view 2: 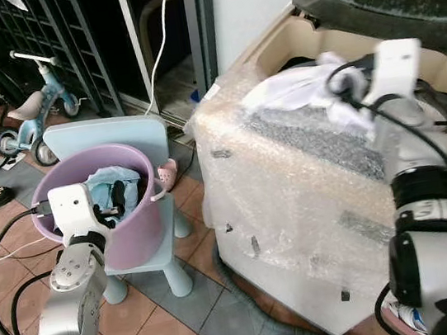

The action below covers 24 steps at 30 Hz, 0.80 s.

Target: Clothes washing

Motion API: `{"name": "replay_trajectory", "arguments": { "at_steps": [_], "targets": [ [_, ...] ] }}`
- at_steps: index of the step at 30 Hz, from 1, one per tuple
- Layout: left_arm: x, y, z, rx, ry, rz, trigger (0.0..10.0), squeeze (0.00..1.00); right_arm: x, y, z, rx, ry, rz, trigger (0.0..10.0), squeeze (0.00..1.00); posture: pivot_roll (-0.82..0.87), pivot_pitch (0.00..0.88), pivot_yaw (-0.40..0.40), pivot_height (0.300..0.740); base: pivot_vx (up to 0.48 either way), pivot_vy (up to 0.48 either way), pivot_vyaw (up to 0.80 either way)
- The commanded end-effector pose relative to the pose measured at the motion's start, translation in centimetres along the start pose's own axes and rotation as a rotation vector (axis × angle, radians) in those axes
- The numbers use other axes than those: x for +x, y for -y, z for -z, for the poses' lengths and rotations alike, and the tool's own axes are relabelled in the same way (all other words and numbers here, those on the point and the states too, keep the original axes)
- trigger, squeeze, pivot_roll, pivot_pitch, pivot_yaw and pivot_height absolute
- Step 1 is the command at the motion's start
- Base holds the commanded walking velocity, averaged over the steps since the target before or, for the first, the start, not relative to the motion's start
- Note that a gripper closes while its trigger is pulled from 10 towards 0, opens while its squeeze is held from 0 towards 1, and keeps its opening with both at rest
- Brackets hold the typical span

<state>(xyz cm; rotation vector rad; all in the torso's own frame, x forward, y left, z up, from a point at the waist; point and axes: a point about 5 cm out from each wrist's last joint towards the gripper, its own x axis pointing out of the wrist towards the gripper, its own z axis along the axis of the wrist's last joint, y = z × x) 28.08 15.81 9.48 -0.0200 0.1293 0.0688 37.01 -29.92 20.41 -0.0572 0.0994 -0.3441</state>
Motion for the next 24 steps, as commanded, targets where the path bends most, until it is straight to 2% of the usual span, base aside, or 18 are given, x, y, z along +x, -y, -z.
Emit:
{"name": "replay_trajectory", "arguments": {
  "at_steps": [1,3,4,5,6,9,11,12,13,14,22,24],
  "targets": [
    [0.1,-0.1,0.1,0.004,-0.009,-0.003,10.0,0.00,-0.1,-0.7,-2.2,0.011,0.105,-0.029,10.0,1.00,-0.05,0.000,0.002,0.740,0.000,0.000,0.00],
    [0.1,-0.1,0.1,0.004,-0.011,-0.001,10.0,0.00,-0.5,-1.5,-3.1,-0.033,0.176,-0.069,10.0,1.00,-0.05,0.000,0.003,0.740,0.000,0.000,0.00],
    [0.1,-0.1,0.2,0.004,-0.011,-0.001,10.0,0.00,-1.0,-2.0,-3.5,-0.100,0.241,-0.087,10.0,1.00,-0.05,0.000,0.003,0.740,0.000,0.000,0.00],
    [0.1,-0.1,0.2,0.004,-0.011,-0.001,10.0,0.00,-1.0,-2.0,-3.5,-0.100,0.241,-0.087,10.0,1.00,-0.05,0.000,0.003,0.740,0.000,0.000,0.00],
    [0.1,-0.1,0.1,0.002,-0.010,-0.004,10.0,0.00,-1.4,-2.5,-3.7,-0.132,0.287,-0.113,10.0,1.00,-0.06,0.000,0.003,0.740,0.000,0.000,0.00],
    [0.1,-0.1,0.1,-0.003,-0.006,-0.010,10.0,0.00,-2.0,-3.1,-3.8,-0.129,0.330,-0.152,10.0,1.00,-0.06,0.000,0.003,0.740,0.000,0.000,0.00],
    [0.1,-0.2,0.0,-0.007,-0.003,-0.027,10.0,0.00,-2.9,-3.9,-3.8,-0.089,0.370,-0.242,10.0,1.00,-0.06,0.000,0.003,0.740,0.000,0.000,0.00],
    [0.1,-0.2,0.0,-0.013,-0.001,-0.028,10.0,0.00,-3.2,-4.2,-3.8,-0.088,0.380,-0.262,10.0,0.26,-0.06,0.000,0.004,0.740,0.000,0.000,0.00],
    [0.1,-0.2,0.0,-0.018,0.001,-0.028,10.0,0.00,-3.4,-4.3,-3.8,-0.089,0.386,-0.272,10.0,0.26,-0.06,0.000,0.004,0.740,0.000,0.000,0.00],
    [0.2,-0.2,-0.1,-0.021,0.003,-0.028,10.0,0.00,-3.6,-4.5,-3.7,-0.085,0.390,-0.282,10.0,0.00,-0.06,0.000,0.003,0.740,0.000,0.000,0.00],
    [0.3,0.1,-0.4,-0.024,0.012,-0.029,10.0,0.00,-6.9,-8.4,-0.7,-0.078,0.388,-0.388,10.0,0.00,-0.06,0.000,0.006,0.740,0.000,0.000,0.00],
    [0.3,0.1,-0.4,-0.024,0.011,-0.029,10.0,0.00,-7.1,-8.7,-0.5,-0.073,0.387,-0.395,10.0,0.00,-0.06,0.000,0.005,0.740,-0.133,0.000,0.00]
  ]
}}
